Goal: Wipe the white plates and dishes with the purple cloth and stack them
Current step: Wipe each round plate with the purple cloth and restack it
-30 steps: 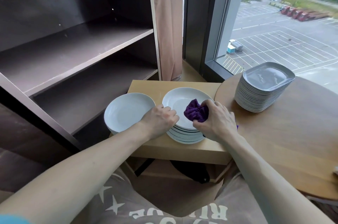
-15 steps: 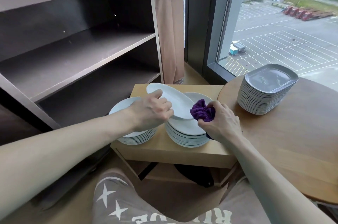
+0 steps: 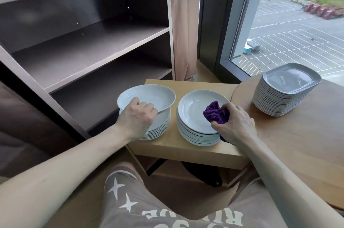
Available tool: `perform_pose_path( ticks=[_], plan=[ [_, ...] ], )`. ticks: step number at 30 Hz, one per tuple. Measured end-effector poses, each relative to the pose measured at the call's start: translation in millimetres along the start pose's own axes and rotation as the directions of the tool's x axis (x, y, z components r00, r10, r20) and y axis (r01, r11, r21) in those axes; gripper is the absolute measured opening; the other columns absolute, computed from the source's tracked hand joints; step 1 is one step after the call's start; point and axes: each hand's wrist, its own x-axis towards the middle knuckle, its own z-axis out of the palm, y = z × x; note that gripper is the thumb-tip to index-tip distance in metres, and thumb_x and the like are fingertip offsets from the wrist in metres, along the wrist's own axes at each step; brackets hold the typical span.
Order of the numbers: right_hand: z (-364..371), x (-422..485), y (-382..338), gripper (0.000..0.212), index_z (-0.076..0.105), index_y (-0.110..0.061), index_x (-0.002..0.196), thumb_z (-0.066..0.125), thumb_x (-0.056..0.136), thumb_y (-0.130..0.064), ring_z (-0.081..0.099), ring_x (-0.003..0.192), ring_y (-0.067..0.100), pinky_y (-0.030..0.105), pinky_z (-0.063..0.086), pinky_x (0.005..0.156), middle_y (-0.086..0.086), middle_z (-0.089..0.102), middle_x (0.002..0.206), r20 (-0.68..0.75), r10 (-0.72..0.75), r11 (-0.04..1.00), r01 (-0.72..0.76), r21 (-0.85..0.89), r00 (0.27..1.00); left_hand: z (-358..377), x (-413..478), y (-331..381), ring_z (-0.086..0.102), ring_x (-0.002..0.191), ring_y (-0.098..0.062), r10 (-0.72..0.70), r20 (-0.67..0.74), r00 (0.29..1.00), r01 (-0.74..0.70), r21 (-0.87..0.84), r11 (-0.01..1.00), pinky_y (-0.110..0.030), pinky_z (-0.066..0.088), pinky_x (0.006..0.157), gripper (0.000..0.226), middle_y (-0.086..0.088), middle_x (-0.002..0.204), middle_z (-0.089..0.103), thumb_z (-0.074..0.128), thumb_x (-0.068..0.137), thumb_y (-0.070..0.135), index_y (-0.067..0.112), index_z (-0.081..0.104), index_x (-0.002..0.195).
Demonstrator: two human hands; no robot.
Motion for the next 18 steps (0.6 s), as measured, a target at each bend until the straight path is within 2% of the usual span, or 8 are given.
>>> perform_pose_path(
  ticks=[3, 7, 10, 13, 18],
  plan=[
    [0, 0, -1, 0.050, 0.052, -0.040, 0.115, 0.064, 0.071, -0.061, 0.048, 0.093, 0.022, 0.040, 0.033, 0.083, -0.007, 0.052, 0.099, 0.005, -0.013, 0.999, 0.013, -0.029, 1.000, 9, -7, 11, 0.041, 0.046, -0.026, -0.082, 0.034, 0.996, 0.085, -0.094, 0.992, -0.033, 0.032, 0.056, 0.020, -0.006, 0.056, 0.048, 0.038, 0.057, 0.002, 0.011, 0.055, 0.061],
    [-2, 2, -1, 0.048, 0.054, -0.041, 0.115, 0.065, 0.073, -0.061, 0.047, 0.094, 0.021, 0.040, 0.033, 0.084, -0.007, 0.051, 0.100, 0.022, -0.021, 0.998, 0.022, -0.057, 1.000, 23, -17, 21, 0.042, 0.046, -0.026, -0.114, 0.108, 0.988, 0.128, -0.131, 0.983, -0.034, 0.034, 0.057, 0.016, -0.004, 0.057, 0.048, 0.053, 0.055, -0.002, 0.012, 0.056, 0.061],
    [-2, 2, -1, 0.046, 0.055, -0.042, 0.114, 0.065, 0.073, -0.060, 0.046, 0.094, 0.021, 0.040, 0.032, 0.084, -0.007, 0.050, 0.099, 0.020, -0.014, 0.998, 0.016, -0.068, 1.000, 31, -23, 24, 0.042, 0.045, -0.025, -0.107, 0.113, 0.988, 0.121, -0.131, 0.984, -0.033, 0.039, 0.056, 0.017, -0.004, 0.056, 0.047, 0.046, 0.056, -0.001, 0.012, 0.056, 0.061],
    [-1, 4, 1, 0.046, 0.057, -0.042, 0.115, 0.065, 0.074, -0.060, 0.045, 0.094, 0.021, 0.039, 0.032, 0.084, -0.008, 0.049, 0.097, 0.023, -0.025, 0.994, 0.027, -0.105, 0.999, 37, -22, 26, 0.040, 0.046, -0.025, -0.075, 0.096, 0.993, 0.085, -0.111, 0.990, -0.033, 0.038, 0.056, 0.019, -0.004, 0.056, 0.046, 0.045, 0.056, -0.002, 0.013, 0.054, 0.062],
    [-1, 11, 3, 0.046, 0.060, -0.043, 0.114, 0.059, 0.073, -0.062, 0.042, 0.096, 0.020, 0.039, 0.026, 0.081, -0.007, 0.045, 0.096, 0.057, -0.085, 0.963, 0.097, -0.250, 0.995, 45, -24, 28, 0.046, 0.049, -0.023, -0.032, 0.149, 0.988, 0.040, -0.055, 0.998, -0.033, 0.041, 0.058, 0.020, -0.002, 0.059, 0.051, 0.049, 0.060, 0.001, 0.015, 0.061, 0.069]
  ],
)
